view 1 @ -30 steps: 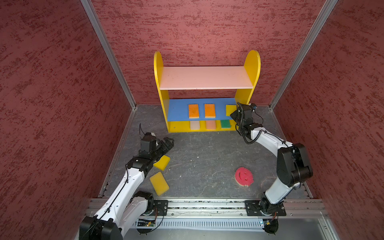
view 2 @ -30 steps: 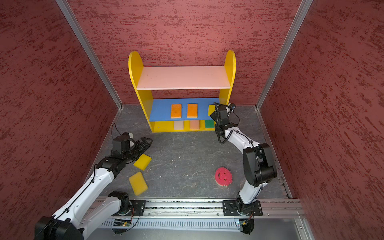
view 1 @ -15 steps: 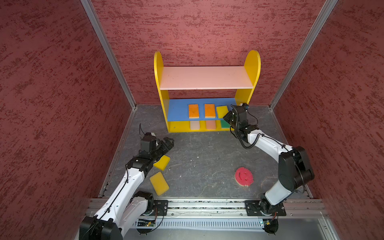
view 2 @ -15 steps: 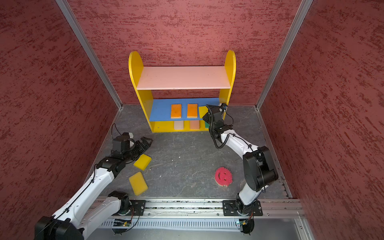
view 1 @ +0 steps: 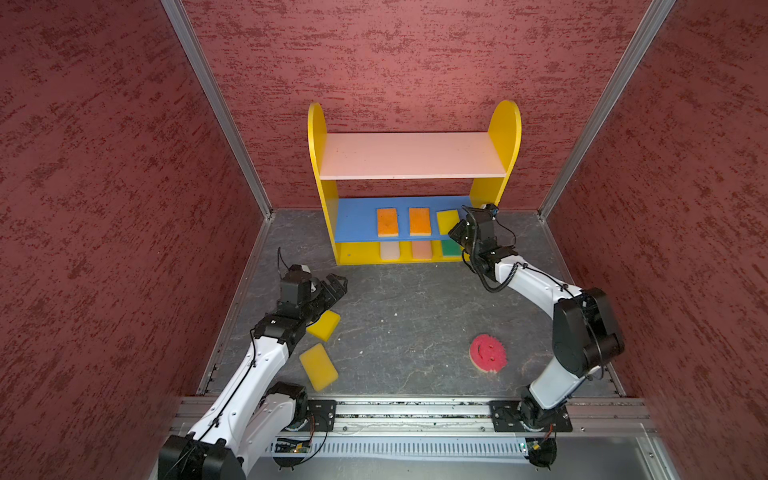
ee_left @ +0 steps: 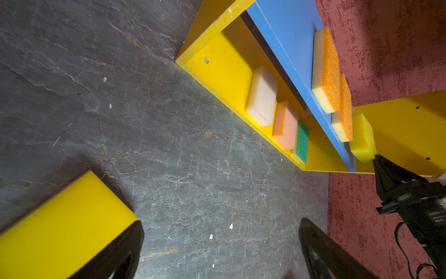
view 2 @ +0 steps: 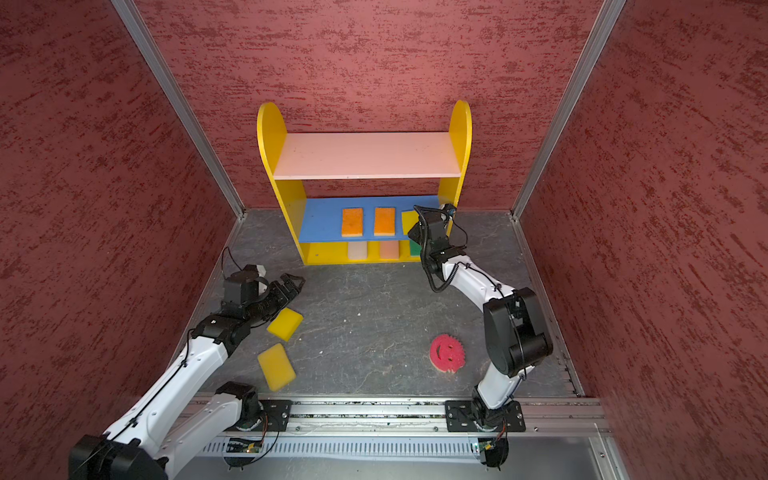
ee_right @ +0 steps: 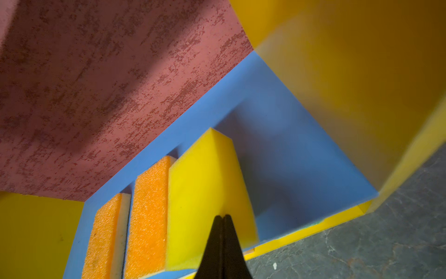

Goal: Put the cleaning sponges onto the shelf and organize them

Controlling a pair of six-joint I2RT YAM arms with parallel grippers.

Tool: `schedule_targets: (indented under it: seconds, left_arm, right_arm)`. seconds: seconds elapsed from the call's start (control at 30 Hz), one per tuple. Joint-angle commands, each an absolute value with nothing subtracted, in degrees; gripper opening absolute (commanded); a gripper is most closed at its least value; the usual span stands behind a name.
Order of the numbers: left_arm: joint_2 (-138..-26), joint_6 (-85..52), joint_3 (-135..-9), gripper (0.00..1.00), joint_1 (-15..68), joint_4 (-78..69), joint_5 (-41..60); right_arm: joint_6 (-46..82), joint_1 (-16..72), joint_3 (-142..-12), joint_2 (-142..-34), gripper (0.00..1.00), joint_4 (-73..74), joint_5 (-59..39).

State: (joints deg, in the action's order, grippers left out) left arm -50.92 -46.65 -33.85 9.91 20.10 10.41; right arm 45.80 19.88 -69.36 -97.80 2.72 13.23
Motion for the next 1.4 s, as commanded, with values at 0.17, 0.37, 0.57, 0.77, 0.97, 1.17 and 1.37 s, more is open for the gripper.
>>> schedule_targets:
  seconds: [0.17,0.37,0.57,0.77,0.97,1.17,1.37]
  left_arm:
    - [-51.05,-46.02,-33.68,1.0,9.49,19.94,10.89]
    - [-50.92,-46.05,-33.7,1.0,9.49,20.08,10.69]
    - [-51.0,-46.15,-33.69,1.0,9.5,20.03,10.8]
    - [-51.06,-46.25,-33.63,1.0,9.58,19.86,10.85]
    - [-51.09,-46.34,-33.64,1.0,9.58,19.77,11.11]
    - [-50.98,-46.31,-33.51,1.0,9.58,19.69,11.11]
    - [-51.15,-46.31,-33.74,1.0,9.6,19.31,11.47]
  right_arm:
    - [45.41,19.04,-72.33,-100.88,0.0,2.64,12.84]
    - [46.01,18.89,-72.25,-101.42,0.0,3.14,12.48]
    - [46.17,18.51,-71.85,-100.68,0.08,3.01,12.9]
    - [46.25,18.17,-71.63,-99.83,0.18,3.12,13.1]
    - [46.66,18.19,-71.25,-99.13,0.2,3.52,13.01]
    - [46.5,18.07,-70.69,-97.64,0.21,3.36,13.84]
    - [46.51,18.1,-69.52,-95.35,0.23,2.94,14.32]
